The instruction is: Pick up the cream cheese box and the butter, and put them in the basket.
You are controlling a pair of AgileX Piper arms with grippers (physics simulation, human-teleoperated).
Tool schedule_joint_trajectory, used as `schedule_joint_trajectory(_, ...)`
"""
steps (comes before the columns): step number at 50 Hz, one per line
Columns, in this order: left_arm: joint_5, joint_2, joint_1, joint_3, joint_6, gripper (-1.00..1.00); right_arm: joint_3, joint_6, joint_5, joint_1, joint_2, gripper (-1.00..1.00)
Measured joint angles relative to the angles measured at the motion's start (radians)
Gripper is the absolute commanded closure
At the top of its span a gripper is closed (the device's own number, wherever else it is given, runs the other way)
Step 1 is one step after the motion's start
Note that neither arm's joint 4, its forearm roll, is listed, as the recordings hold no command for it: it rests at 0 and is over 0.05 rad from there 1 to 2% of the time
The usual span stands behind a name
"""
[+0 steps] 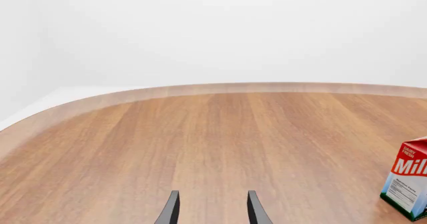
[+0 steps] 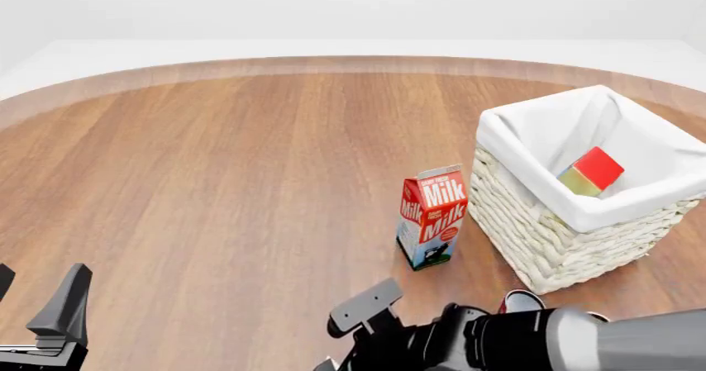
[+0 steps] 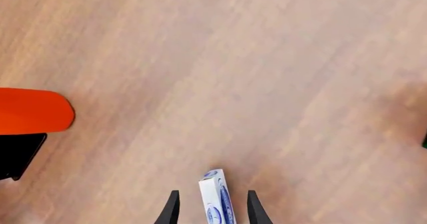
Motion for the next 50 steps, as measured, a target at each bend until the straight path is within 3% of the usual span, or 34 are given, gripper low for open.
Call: schedule_joint_trajectory(50, 0.0, 0.0, 0.0, 0.0, 0.0, -1.0, 0.039, 0.028, -0.077, 0.014, 0.05, -1.0)
